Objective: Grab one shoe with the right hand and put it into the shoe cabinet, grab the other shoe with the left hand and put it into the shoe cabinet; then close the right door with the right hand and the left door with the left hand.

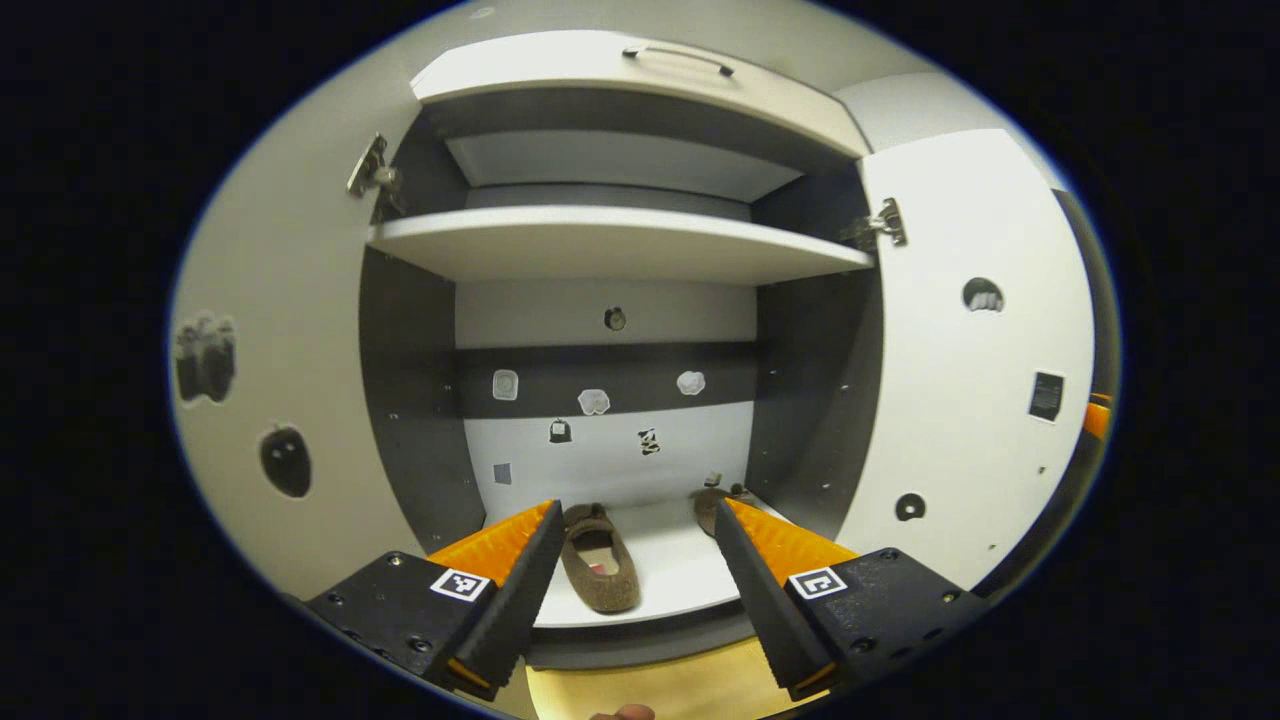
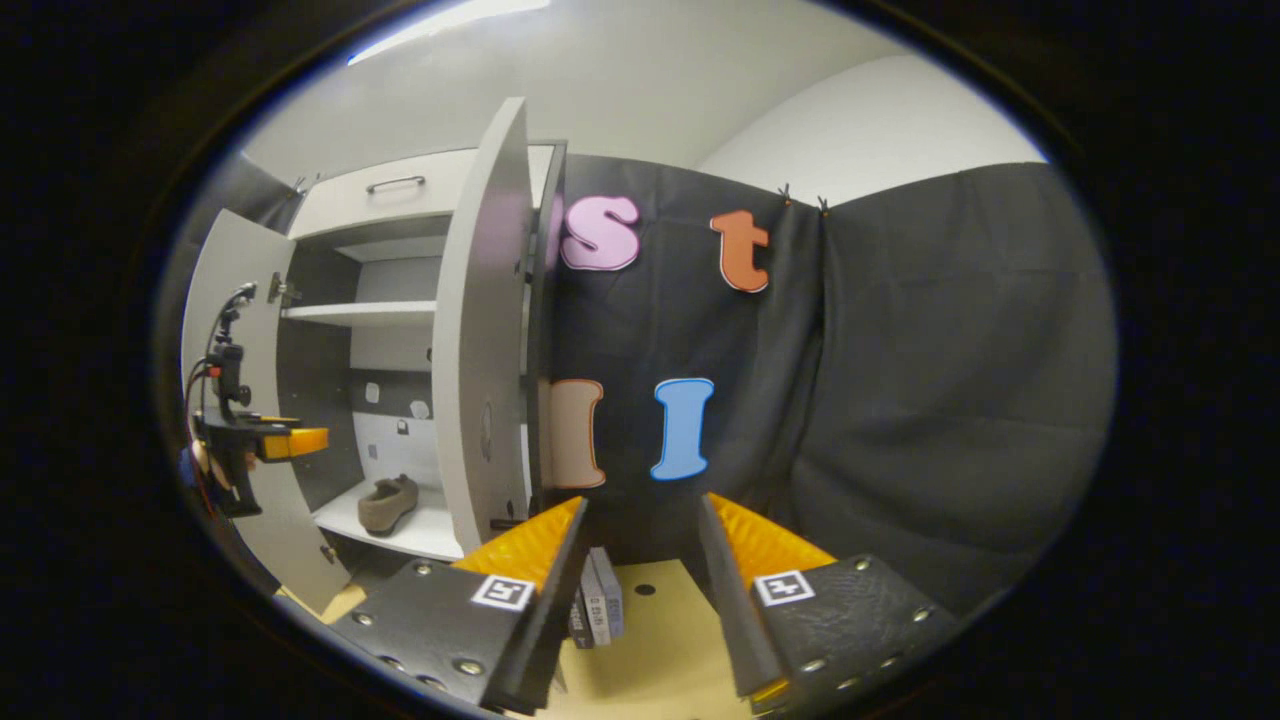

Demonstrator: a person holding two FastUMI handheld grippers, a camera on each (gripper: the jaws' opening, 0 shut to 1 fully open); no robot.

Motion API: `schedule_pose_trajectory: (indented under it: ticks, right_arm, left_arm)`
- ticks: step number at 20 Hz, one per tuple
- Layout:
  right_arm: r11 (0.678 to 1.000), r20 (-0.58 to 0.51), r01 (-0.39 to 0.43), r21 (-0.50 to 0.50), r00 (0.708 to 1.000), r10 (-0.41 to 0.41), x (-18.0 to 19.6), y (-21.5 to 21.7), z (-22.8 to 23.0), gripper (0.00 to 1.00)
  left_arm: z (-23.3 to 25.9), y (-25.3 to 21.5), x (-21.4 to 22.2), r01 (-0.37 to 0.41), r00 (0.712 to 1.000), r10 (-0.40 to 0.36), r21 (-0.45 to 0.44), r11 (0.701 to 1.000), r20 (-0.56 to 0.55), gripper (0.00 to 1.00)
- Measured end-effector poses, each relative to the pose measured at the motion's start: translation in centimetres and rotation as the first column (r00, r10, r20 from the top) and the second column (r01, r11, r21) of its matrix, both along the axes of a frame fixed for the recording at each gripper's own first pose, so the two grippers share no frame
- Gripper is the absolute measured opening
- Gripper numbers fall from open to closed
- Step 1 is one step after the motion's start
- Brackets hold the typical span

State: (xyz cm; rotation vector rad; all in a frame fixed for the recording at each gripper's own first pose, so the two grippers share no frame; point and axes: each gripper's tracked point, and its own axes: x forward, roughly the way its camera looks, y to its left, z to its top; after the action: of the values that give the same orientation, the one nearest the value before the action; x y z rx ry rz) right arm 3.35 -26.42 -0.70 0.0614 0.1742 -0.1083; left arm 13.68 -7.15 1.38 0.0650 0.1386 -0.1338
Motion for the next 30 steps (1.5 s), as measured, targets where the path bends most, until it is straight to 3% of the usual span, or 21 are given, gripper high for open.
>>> schedule_pose_trajectory:
  ticks: [3, 4, 5, 6, 7, 8, 10, 14, 15, 18, 20, 21, 23, 24, 26, 28, 30]
  right_arm:
    - [0.999, 0.047, -0.044, 0.008, 0.998, 0.043, 0.6, 0.5, 0.7, 0.90]
    - [0.998, 0.050, -0.062, 0.013, 0.997, 0.061, 0.8, 0.8, 0.6, 0.87]
    - [0.997, 0.051, -0.081, 0.022, 0.996, 0.080, 0.9, 1.1, 0.3, 0.92]
    - [0.993, 0.050, -0.109, 0.032, 0.993, 0.108, 1.0, 1.6, 0.0, 0.87]
    - [0.989, 0.052, -0.140, 0.043, 0.989, 0.137, 1.1, 2.1, -0.2, 0.92]
    - [0.985, 0.048, -0.168, 0.050, 0.985, 0.166, 1.3, 2.6, -0.6, 0.87]
    - [0.970, 0.042, -0.235, 0.057, 0.972, 0.233, 1.5, 3.6, -1.4, 0.92]
    - [0.946, 0.022, -0.309, 0.097, 0.951, 0.308, 3.1, 4.8, -2.4, 0.86]
    - [0.937, 0.015, -0.331, 0.114, 0.943, 0.332, 3.4, 5.2, -2.5, 0.88]
    - [0.914, 0.008, -0.384, 0.129, 0.922, 0.386, 3.6, 6.8, -2.4, 0.88]
    - [0.891, 0.005, -0.434, 0.133, 0.899, 0.437, 3.5, 9.6, -2.3, 0.85]
    - [0.877, 0.007, -0.460, 0.137, 0.886, 0.464, 3.5, 11.1, -2.2, 0.88]
    - [0.869, 0.006, -0.479, 0.128, 0.876, 0.482, 4.3, 13.3, -2.1, 0.85]
    - [0.860, 0.010, -0.494, 0.126, 0.868, 0.497, 4.7, 14.5, -2.1, 0.88]
    - [0.827, 0.014, -0.538, 0.162, 0.839, 0.543, 5.1, 17.6, -2.3, 0.86]
    - [0.763, 0.042, -0.611, 0.213, 0.786, 0.617, 4.5, 21.8, -1.8, 0.88]
    - [0.748, 0.040, -0.628, 0.215, 0.771, 0.636, 5.1, 24.9, -2.0, 0.86]
  left_arm:
    - [1.6, -1.0, -4.2, 0.019, 1.000, -0.018, -0.040, 0.999, 0.015, 0.93]
    - [2.0, -1.5, -5.5, 0.034, 0.999, -0.033, -0.049, 0.998, 0.022, 0.93]
    - [2.1, -1.4, -6.9, 0.030, 0.999, -0.030, -0.050, 0.998, 0.015, 0.93]
    - [2.3, -1.3, -8.0, 0.024, 1.000, -0.023, -0.047, 0.999, 0.015, 0.92]
    - [2.6, -1.3, -8.9, 0.016, 1.000, -0.015, -0.050, 0.999, 0.023, 0.92]
    - [2.8, -1.3, -9.8, 0.008, 1.000, -0.007, -0.056, 0.998, 0.022, 0.92]
    - [2.9, -0.8, -11.5, -0.021, 1.000, 0.022, -0.054, 0.998, 0.017, 0.93]
    - [3.5, 0.7, -14.6, -0.071, 0.997, 0.071, -0.058, 0.996, 0.010, 0.93]
    - [3.6, 1.3, -15.1, -0.085, 0.996, 0.086, -0.071, 0.994, 0.010, 0.92]
    - [4.2, 3.5, -16.5, -0.143, 0.989, 0.145, -0.124, 0.982, 0.005, 0.92]
    - [4.9, 5.7, -17.4, -0.192, 0.980, 0.197, -0.154, 0.969, 0.016, 0.91]
    - [5.2, 6.7, -18.0, -0.214, 0.975, 0.220, -0.162, 0.963, 0.019, 0.93]
    - [5.8, 8.6, -19.8, -0.259, 0.962, 0.270, -0.171, 0.950, 0.043, 0.91]
    - [5.8, 9.7, -20.5, -0.281, 0.955, 0.293, -0.172, 0.944, 0.046, 0.95]
    - [5.7, 12.3, -21.5, -0.338, 0.935, 0.351, -0.174, 0.925, 0.047, 0.90]
    - [5.4, 15.0, -21.8, -0.388, 0.915, 0.400, -0.166, 0.907, 0.046, 0.95]
    - [5.4, 17.5, -22.1, -0.427, 0.897, 0.439, -0.149, 0.892, 0.054, 0.91]
